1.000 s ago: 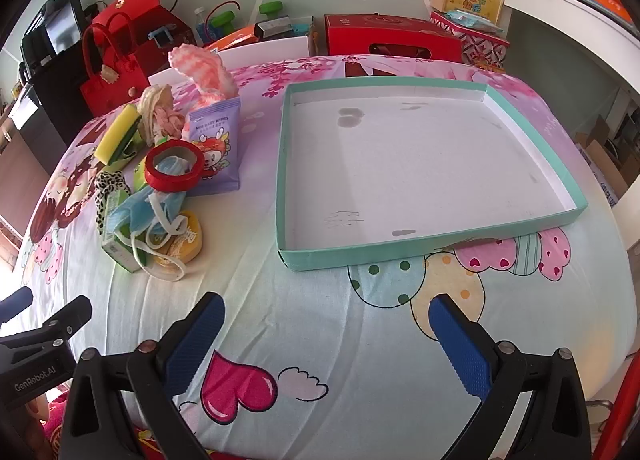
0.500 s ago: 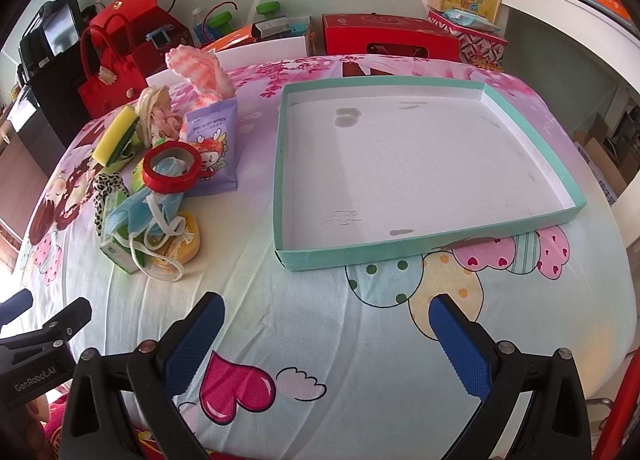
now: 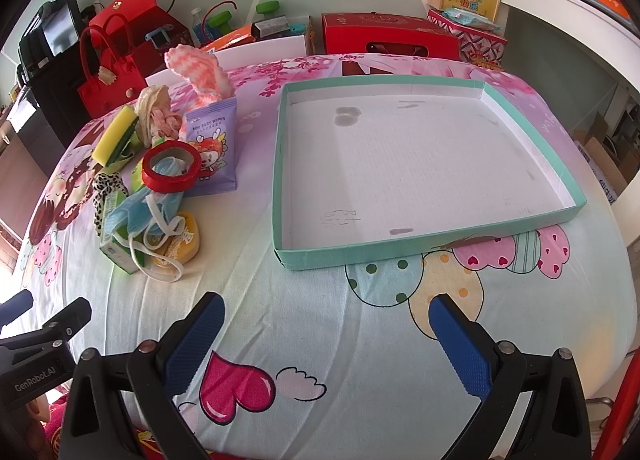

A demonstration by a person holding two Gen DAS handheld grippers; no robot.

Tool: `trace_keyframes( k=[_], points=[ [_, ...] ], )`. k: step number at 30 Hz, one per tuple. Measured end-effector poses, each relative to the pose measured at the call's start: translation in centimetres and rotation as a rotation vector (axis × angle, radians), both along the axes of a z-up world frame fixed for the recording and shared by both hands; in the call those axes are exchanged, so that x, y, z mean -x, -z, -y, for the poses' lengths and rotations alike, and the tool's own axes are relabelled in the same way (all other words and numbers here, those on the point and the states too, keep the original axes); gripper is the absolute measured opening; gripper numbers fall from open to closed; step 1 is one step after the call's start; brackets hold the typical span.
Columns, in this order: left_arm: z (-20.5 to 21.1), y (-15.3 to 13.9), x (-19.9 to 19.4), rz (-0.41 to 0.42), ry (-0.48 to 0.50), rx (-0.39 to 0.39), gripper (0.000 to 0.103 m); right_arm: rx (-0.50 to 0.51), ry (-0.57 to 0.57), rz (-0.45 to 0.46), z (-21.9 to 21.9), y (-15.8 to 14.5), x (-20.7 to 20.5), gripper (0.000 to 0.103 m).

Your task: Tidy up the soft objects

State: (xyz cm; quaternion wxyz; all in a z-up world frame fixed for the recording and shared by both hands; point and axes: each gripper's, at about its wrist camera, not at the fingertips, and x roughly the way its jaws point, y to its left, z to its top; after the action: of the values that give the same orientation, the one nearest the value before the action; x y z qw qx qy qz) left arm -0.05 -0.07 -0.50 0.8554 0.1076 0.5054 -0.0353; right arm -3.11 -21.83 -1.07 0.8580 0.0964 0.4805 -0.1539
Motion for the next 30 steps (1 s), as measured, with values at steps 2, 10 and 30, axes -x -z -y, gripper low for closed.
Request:
trace_keyframes(
  k=[2, 10, 30],
  points=[
    [-0.1, 0.0, 0.0, 0.000, 0.000, 0.005, 0.103, -0.001, 0.000, 0.001, 0.0, 0.0, 0.0, 0.103],
    [-1.5, -0.6, -0.5, -0.020, -0.019, 0.138, 0.103, -0.021, -0.013, 0.061, 0.1, -0.9, 0.8, 0.103],
    [-4.8, -5.3, -8.9, 0.089, -0.144, 0.424, 0.103, -0.062, -0.184, 0.139, -2.9, -5.7, -7.5, 0.103]
  ],
)
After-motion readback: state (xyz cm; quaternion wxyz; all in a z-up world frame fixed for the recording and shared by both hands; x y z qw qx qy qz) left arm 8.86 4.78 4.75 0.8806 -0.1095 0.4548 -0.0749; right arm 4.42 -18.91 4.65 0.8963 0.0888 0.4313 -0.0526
